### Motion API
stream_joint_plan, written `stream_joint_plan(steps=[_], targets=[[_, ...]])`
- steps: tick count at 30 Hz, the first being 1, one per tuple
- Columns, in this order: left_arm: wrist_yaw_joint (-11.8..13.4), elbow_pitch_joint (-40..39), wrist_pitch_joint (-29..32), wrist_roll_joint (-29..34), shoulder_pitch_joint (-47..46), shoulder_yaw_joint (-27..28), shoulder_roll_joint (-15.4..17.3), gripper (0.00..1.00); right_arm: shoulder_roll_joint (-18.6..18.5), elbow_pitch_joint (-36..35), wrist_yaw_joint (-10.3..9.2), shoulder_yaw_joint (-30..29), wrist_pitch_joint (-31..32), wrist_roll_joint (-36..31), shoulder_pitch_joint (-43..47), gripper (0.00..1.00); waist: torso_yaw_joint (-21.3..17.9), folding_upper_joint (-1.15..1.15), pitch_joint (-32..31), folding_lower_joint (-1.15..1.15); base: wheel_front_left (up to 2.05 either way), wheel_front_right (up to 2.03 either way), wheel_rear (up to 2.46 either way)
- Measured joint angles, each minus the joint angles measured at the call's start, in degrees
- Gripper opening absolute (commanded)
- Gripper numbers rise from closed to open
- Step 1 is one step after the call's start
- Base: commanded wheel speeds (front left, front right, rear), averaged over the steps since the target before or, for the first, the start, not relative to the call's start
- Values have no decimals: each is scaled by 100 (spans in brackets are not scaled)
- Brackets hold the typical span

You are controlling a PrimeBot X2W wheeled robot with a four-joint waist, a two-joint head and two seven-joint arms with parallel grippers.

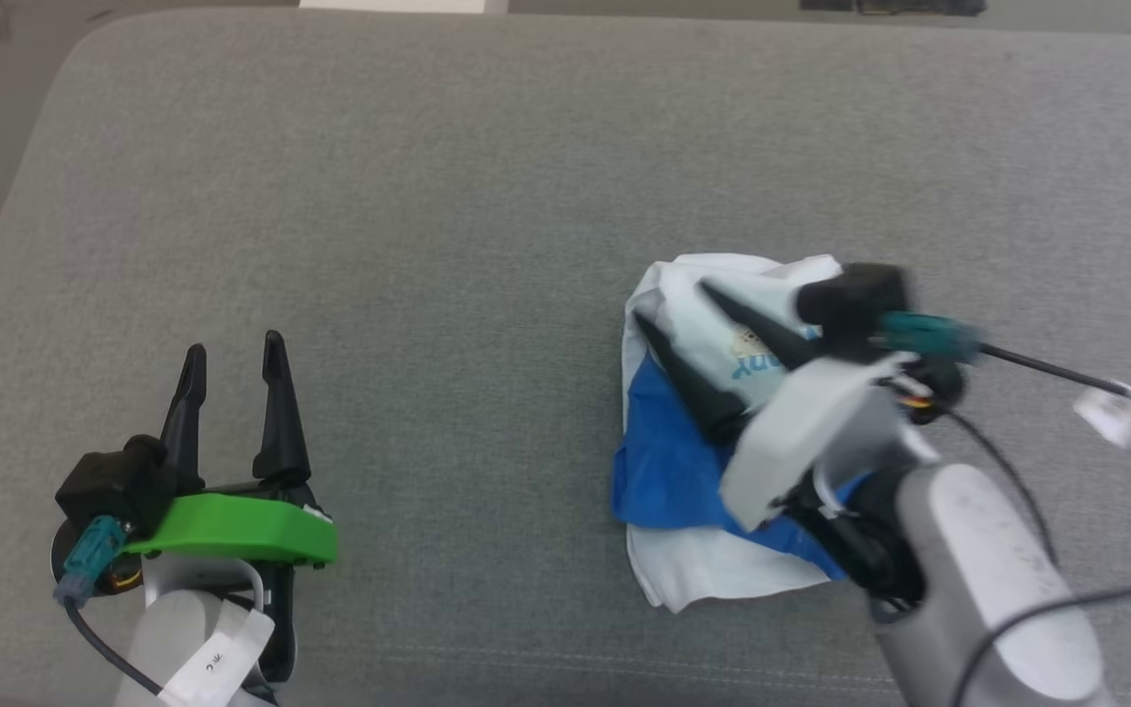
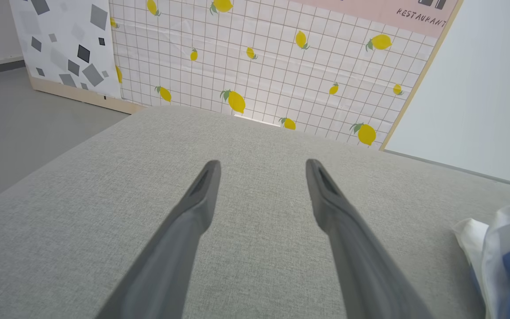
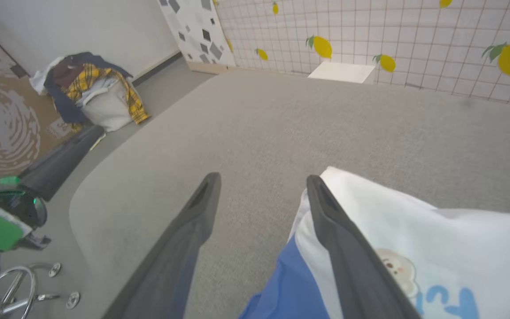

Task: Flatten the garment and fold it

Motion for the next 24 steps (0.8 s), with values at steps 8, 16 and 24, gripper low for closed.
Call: stream_joint_plan(steps=[8,16,24], targets=[[1,-120,0,49,55,31,-1,100,-13,-667,0,-1318,-1591,-62,728,100,-302,0,-223,0,0,0,0],[1,-189,0,63,83,22,-1,100,-20,179,0,-1931,-1552,111,1015,100,-434,0,-312,0,0,0,0],[2,-207,0,63,80,-38,-1,100,-19,1338,0,-1945,-945,389,615,100,-349,0,-181,0,0,0,0]])
